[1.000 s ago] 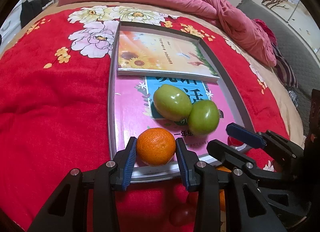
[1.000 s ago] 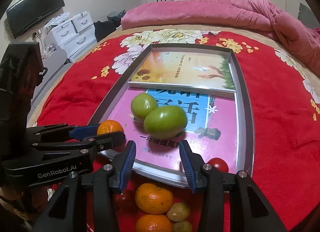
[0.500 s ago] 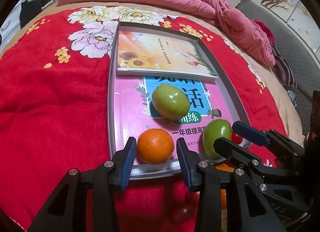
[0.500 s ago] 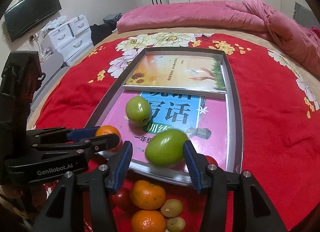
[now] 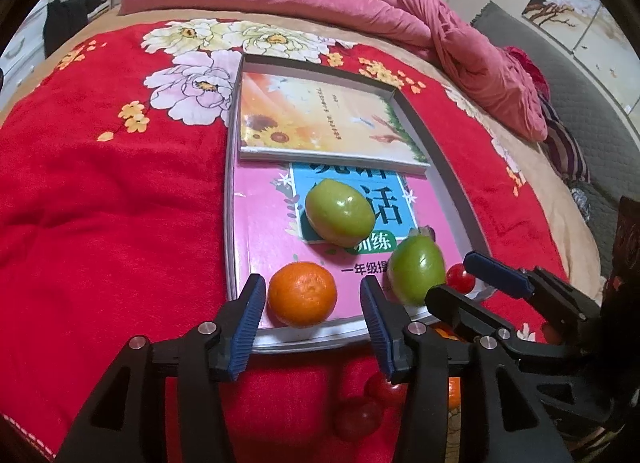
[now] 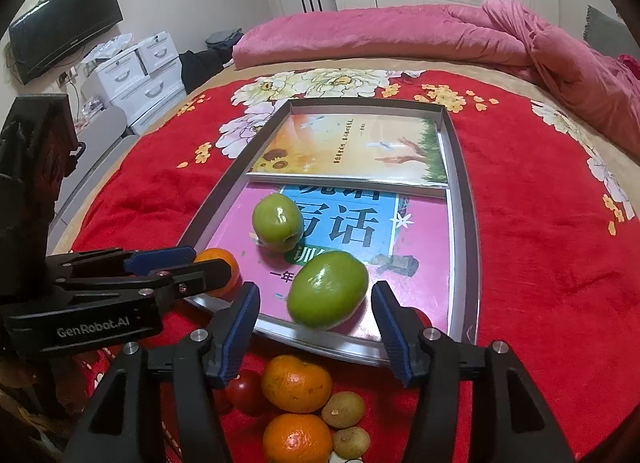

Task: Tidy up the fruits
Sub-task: 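Lower the apple onto the book and open the right tool while the left holds the mandarin above the tray, then open the left tool to drop the mandarin into the tray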

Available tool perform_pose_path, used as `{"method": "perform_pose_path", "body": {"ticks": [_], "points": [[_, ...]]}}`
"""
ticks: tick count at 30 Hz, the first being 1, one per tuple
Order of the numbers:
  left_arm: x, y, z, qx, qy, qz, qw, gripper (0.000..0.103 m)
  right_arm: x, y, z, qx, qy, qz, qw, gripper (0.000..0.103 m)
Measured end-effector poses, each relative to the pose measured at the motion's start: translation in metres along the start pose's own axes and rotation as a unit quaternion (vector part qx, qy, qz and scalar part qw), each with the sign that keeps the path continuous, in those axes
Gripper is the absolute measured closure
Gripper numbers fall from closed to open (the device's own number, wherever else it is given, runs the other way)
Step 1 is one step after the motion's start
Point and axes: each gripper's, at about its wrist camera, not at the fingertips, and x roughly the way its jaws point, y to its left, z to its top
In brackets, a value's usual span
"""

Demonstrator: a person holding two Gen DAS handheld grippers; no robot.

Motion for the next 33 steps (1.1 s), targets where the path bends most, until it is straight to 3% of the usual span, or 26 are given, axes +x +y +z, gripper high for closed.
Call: {"method": "perform_pose_path", "body": {"ticks": [7, 10, 16, 20, 26, 33], "points": [[-0.012, -0.001, 0.002, -0.002, -0.009, -0.006, 0.9999, 0.051, -0.007, -0.003, 0.002, 0.008, -0.009, -0.003, 1.000, 0.039], [-0.016, -0.001, 0.003, -0.002, -0.013, -0.009, 0.9999, 0.040, -0.011, -0.005, 0.003, 0.013, -0.013, -0.002, 1.000, 0.039], [-0.025, -0.004, 0.004, 0.000, -0.019, -0.013, 0.9997, 0.037, -0.018, -0.010, 0.004, 0.021, -0.020, -0.001, 1.000, 0.033], [-0.029, -0.006, 0.004, -0.002, -0.022, -0.009, 0.9997, 0.028, -0.024, -0.012, 0.006, 0.028, -0.026, -0.003, 0.999, 0.031], [-0.035, -0.007, 0.006, -0.003, -0.027, -0.001, 0.9996, 0.027, -0.029, -0.016, 0.009, 0.038, -0.031, -0.006, 0.999, 0.024], [-0.041, -0.004, 0.006, -0.009, -0.029, -0.001, 0.9995, 0.027, -0.035, -0.018, 0.011, 0.041, -0.037, -0.012, 0.998, 0.023]]}}
